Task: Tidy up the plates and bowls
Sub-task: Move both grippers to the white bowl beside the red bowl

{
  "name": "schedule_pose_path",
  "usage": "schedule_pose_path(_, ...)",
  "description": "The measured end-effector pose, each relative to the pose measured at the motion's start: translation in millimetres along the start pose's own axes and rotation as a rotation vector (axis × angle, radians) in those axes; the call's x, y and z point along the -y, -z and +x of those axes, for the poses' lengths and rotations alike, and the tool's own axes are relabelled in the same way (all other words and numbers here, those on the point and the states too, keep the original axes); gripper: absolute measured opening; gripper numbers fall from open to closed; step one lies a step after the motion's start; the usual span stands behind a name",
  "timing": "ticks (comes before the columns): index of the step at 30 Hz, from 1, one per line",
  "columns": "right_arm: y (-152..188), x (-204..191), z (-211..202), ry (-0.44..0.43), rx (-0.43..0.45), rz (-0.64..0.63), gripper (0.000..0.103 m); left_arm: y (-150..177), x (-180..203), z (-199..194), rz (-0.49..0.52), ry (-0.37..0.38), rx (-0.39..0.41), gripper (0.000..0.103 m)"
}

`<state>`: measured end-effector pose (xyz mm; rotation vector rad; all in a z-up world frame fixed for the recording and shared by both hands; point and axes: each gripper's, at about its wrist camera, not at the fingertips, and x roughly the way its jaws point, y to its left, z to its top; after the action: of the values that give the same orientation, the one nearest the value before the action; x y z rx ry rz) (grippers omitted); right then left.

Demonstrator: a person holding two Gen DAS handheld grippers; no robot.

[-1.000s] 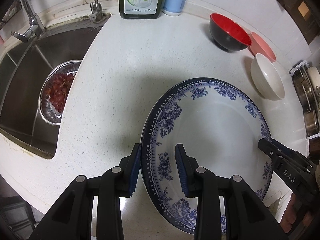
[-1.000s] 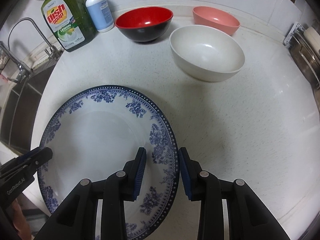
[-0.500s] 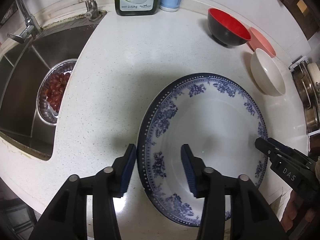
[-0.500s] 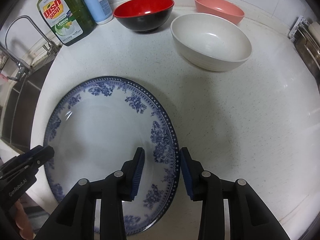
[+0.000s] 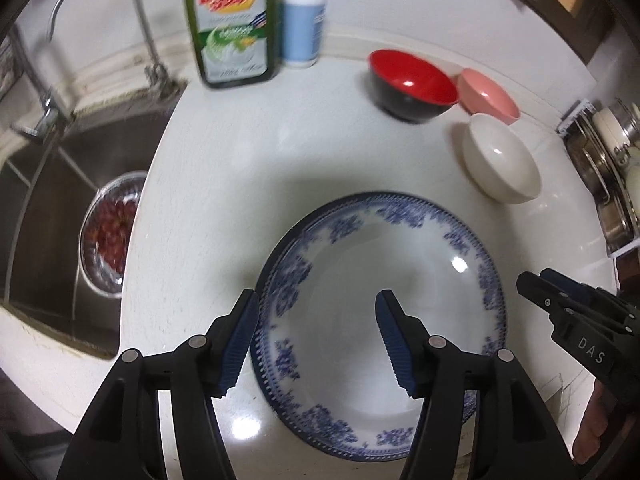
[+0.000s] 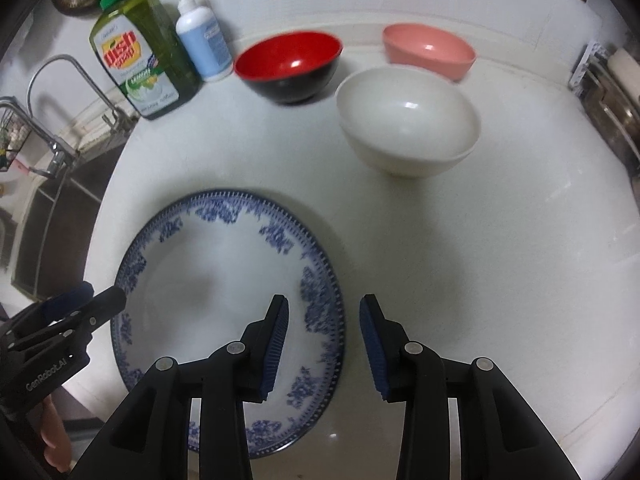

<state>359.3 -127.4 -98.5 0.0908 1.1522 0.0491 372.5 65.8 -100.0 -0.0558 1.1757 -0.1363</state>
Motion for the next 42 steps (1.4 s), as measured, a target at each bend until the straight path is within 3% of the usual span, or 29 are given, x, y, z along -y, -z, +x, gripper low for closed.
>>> schedule_pose_path(3, -6, 6, -11, 0.011, 0.026, -0.001, 0.038, -8, 12, -5, 0.031, 0.006, 0.021, 0.065)
schedule_pose_path(22, -66, 87, -32, 0.059, 0.13, 0.123, 0.038, -84, 107, 2, 0.203, 0.065, 0.089, 0.065)
schedule_pose_path(33, -93, 124, -10, -0.008, 0.103, 0.207, 0.038, -117, 141, 34, 0.254, 0.108, 0.036, 0.065)
schedule_pose_path(42, -110, 133, 23, -0.027, 0.044, 0.248, 0.038, -135, 156, 69, 0.267, 0.106, -0.019, 0.057)
